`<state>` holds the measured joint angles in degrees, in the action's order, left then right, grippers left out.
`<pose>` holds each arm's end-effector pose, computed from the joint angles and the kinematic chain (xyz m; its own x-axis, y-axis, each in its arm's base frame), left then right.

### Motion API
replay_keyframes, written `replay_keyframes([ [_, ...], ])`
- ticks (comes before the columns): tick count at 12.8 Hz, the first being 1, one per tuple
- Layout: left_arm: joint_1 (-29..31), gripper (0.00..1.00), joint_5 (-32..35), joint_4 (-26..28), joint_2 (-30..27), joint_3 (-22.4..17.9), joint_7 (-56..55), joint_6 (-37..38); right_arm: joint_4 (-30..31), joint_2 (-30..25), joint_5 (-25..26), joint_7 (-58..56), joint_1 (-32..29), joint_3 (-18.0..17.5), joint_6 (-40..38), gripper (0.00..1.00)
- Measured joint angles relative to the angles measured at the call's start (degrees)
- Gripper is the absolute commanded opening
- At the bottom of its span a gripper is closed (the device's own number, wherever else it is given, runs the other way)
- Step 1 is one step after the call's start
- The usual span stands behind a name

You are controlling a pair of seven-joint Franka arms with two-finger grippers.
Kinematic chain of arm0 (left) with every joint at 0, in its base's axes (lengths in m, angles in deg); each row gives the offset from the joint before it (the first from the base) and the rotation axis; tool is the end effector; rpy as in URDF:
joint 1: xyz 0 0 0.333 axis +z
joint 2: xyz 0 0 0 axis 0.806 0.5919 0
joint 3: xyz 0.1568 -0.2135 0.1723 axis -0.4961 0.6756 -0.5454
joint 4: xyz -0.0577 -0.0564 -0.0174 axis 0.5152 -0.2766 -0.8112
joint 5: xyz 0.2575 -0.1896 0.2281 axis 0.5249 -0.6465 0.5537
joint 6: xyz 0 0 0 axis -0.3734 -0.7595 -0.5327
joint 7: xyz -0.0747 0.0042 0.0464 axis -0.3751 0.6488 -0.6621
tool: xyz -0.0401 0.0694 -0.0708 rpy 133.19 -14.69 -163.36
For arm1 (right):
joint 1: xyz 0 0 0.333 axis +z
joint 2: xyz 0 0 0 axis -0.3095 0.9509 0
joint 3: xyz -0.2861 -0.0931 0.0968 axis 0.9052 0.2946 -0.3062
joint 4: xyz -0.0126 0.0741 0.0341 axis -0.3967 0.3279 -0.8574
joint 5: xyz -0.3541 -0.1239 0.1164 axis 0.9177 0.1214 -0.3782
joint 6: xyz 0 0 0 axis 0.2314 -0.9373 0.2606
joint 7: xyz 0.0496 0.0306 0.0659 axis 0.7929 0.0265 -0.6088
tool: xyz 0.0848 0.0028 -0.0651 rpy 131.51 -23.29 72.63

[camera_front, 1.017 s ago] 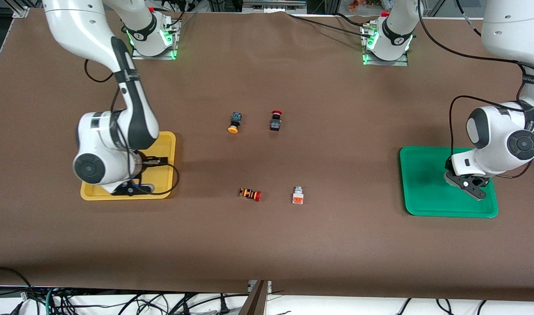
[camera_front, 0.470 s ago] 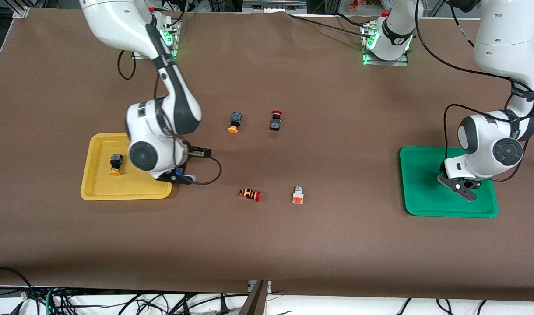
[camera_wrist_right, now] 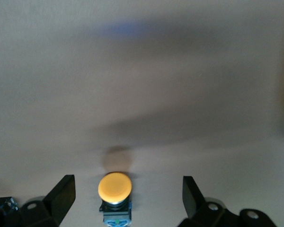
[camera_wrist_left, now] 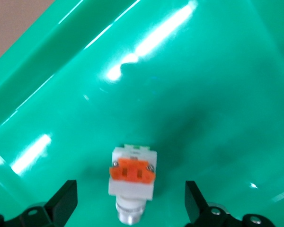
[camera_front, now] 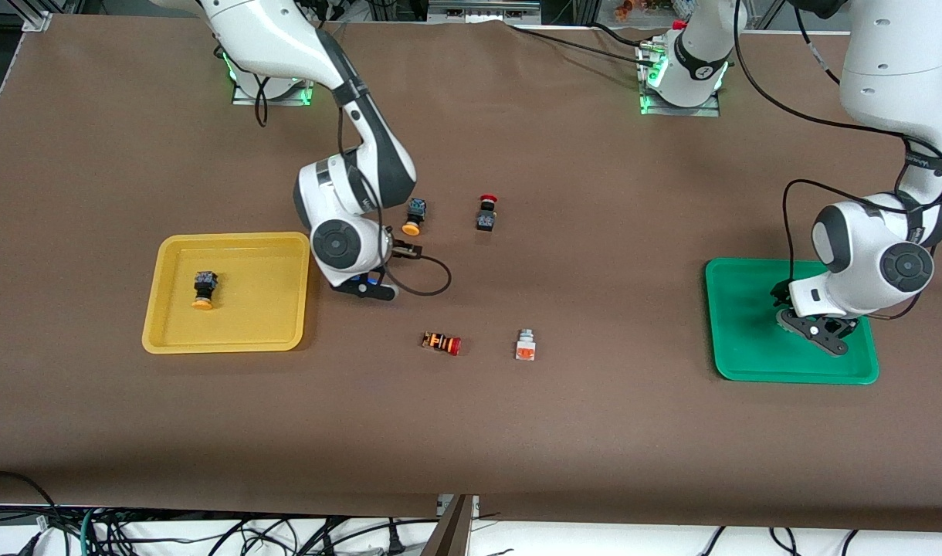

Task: Place green and yellow buttons in trays
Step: 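Release the white button in the green tray with the left gripper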

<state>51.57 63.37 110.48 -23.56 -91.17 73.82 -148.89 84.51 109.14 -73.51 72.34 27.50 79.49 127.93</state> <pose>0.6153 0.1408 0.2031 0.7865 -0.6019 -0.1385 -0.6140 -0.7862 -0.0701 0.5365 0.3603 0.2198 0.9177 -0.1944 -0.3465 -0.1861 -0.9808 0.0576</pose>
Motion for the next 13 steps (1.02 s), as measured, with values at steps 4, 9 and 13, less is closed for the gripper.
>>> replay_keyframes([
  [4,-0.18,1.00,0.00,-3.96,-5.61,0.19,0.04,14.56,1.80,0.02,-1.25,2.39,2.94,-0.09,0.24,1.00],
  [9,-0.80,1.00,-0.88,-10.18,-9.48,2.21,-0.45,30.51,5.36,0.03,-2.01,3.01,3.22,-2.57,3.93,0.99],
  [13,-1.29,1.00,-4.43,-16.83,-10.00,5.36,-7.25,41.34,6.50,0.03,-2.02,4.33,3.42,-3.53,5.91,0.42],
])
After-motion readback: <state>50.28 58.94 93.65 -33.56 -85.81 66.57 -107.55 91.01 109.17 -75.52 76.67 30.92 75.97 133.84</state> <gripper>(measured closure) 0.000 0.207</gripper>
